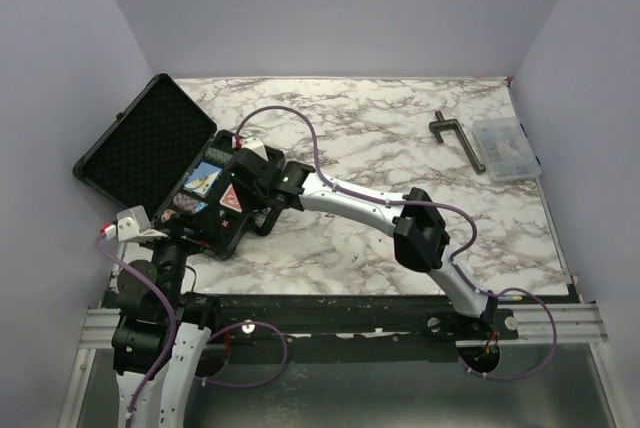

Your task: Pack up texas hold em set

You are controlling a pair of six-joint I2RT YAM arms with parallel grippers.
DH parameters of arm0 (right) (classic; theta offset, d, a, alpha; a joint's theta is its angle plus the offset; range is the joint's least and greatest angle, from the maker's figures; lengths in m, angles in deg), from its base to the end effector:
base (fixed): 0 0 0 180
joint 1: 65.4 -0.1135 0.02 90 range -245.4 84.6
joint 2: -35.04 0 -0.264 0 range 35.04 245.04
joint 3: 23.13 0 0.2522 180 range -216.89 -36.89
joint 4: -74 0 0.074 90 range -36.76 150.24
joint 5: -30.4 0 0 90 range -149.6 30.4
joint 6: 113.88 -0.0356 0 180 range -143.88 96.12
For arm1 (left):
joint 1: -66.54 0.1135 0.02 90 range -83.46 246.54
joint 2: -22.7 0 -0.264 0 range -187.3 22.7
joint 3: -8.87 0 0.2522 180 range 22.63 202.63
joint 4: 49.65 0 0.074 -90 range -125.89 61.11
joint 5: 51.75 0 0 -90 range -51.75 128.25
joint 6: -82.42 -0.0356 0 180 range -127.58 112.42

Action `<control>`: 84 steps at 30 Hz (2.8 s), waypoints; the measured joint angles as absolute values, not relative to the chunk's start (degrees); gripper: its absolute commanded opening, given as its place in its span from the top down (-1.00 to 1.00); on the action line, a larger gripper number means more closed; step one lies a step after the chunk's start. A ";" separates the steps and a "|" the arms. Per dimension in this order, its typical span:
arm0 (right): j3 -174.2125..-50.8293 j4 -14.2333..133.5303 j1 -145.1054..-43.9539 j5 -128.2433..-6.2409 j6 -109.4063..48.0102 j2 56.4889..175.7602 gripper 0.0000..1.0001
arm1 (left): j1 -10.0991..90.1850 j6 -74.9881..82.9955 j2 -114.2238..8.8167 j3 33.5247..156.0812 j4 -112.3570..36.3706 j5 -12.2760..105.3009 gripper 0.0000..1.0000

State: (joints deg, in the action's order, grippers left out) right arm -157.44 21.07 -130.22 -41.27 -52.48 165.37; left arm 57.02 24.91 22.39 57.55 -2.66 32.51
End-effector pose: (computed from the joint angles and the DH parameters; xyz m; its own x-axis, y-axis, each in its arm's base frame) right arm 0.2285 0.4597 0.2510 -0.6509 -0.3164 -0.6901 -0.5235 0.8454 0.1061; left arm 0.0331 -0.0019 0.3061 -0.0154 -0.5393 -0.8419 0.0684 0.8395 -0.5390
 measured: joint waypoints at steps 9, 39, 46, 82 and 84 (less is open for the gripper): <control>-160.19 23.75 -130.22 -41.21 -50.08 168.91 -0.05 | 57.02 28.39 22.39 58.10 1.65 19.60 -0.97; -167.36 28.15 -130.22 -40.12 -44.33 175.77 -0.10 | 57.02 35.54 22.39 58.95 6.72 7.68 -0.98; -167.45 28.41 -130.15 -40.14 -44.35 176.18 -0.11 | 57.02 35.76 22.39 58.95 6.72 7.55 -0.98; -167.89 32.87 -129.78 -40.16 -44.35 178.31 -0.83 | 57.02 35.93 22.39 58.95 6.74 7.53 -0.98; -167.86 33.11 -129.78 -40.16 -44.27 178.31 -0.87 | 57.02 35.93 22.39 58.95 6.74 7.53 -0.98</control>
State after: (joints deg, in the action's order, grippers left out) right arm -167.86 33.11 -129.78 -40.16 -44.27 178.31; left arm 57.02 35.93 22.39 58.95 6.74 7.53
